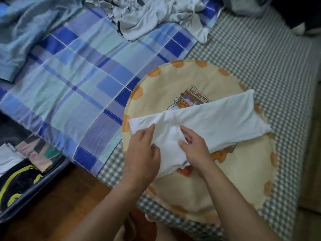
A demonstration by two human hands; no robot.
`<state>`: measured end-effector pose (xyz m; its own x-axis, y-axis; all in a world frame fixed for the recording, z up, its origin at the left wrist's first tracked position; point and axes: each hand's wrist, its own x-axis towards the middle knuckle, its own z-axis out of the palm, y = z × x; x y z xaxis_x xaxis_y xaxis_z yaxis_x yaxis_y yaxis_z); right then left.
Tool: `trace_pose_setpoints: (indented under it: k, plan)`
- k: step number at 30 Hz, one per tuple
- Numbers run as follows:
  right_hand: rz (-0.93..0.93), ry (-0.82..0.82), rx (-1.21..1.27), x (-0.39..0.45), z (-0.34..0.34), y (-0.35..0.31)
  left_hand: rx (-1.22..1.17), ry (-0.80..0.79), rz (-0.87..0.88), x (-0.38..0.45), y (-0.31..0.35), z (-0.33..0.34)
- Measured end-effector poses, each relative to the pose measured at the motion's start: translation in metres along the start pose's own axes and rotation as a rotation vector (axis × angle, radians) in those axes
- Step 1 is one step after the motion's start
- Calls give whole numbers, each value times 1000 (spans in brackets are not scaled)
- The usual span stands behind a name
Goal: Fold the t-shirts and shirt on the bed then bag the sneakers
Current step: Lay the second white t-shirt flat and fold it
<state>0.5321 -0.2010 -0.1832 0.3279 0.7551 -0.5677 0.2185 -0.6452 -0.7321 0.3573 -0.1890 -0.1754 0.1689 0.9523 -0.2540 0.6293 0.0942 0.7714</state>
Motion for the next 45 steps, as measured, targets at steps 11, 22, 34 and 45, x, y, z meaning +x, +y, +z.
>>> trace_pose_setpoints:
  k: [11, 22, 34, 45]
  plan:
    - [-492, 245, -825, 3, 21, 46, 841, -191, 197, 46, -42, 50]
    - [-551, 341, -999, 25, -109, 109, 945, -319, 294, 58, -8, 59]
    - [125, 280, -655, 148, -287, 80, 901, -293, 258, 16, 11, 112]
    - [251, -126, -128, 153, -297, 9, 710, -141, 147, 57, 40, 116]
